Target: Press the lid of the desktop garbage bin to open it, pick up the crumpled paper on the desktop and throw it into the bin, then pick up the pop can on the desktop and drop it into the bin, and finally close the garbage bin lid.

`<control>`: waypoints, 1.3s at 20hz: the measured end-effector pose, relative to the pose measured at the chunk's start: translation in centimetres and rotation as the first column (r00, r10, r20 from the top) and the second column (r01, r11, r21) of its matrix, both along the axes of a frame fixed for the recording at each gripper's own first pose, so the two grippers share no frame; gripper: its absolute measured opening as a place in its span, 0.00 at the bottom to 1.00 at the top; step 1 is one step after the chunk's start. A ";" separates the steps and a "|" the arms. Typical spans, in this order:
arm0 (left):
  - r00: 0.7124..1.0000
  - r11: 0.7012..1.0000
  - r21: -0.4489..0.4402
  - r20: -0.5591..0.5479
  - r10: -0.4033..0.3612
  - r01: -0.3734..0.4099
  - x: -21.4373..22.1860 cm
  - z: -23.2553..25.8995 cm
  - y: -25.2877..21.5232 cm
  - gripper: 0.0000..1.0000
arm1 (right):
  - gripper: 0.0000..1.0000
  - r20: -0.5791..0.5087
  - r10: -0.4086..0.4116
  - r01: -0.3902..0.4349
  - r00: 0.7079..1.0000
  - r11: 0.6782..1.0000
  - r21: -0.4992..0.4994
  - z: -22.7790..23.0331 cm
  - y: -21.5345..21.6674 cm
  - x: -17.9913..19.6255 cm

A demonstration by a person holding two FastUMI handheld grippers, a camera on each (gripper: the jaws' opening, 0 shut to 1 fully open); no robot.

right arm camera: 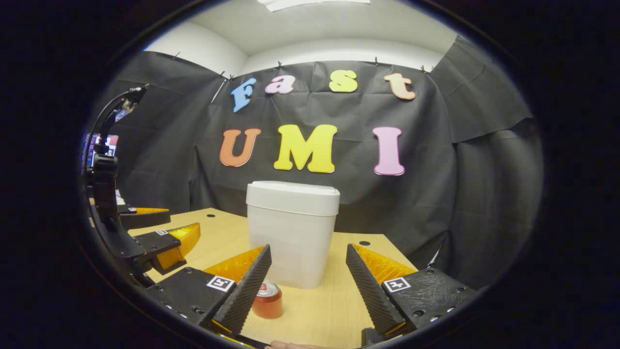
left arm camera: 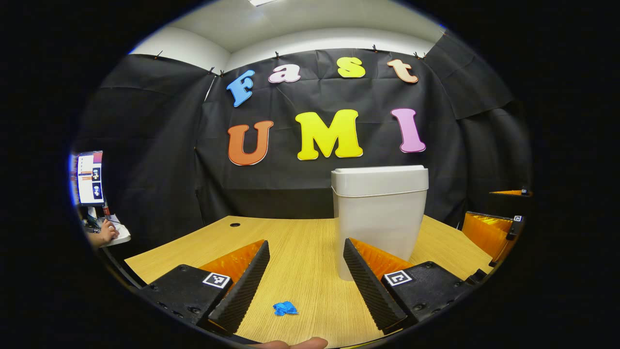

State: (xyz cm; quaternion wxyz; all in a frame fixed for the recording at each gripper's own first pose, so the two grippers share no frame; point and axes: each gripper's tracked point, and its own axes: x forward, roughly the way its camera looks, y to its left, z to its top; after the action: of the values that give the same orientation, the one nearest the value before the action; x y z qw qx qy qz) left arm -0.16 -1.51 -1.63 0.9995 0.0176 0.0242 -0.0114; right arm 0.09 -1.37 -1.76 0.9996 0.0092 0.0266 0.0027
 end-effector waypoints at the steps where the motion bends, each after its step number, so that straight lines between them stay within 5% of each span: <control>1: 1.000 1.000 -0.002 -0.003 0.000 0.000 -0.1 0.0 -0.1 0.99 | 0.95 0.002 0.000 0.000 1.000 1.000 0.002 0.1 0.0 0.1; 14: 0.999 0.999 -0.043 -0.032 -0.021 0.020 -0.1 -0.4 -0.2 0.99 | 0.95 0.062 -0.026 0.025 0.998 1.000 0.005 7.5 0.1 4.3; 26: 0.999 0.998 -0.061 -0.042 -0.024 0.021 0.2 -0.6 0.0 0.99 | 0.95 -0.049 -0.007 0.008 0.999 1.000 0.026 10.2 2.9 15.0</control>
State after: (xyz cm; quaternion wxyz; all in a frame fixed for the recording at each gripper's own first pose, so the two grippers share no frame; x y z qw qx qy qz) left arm 0.03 -1.49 -2.25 0.9986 -0.0125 0.0450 -0.0238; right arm 15.12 1.55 8.41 0.9985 0.0225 0.0507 -0.0009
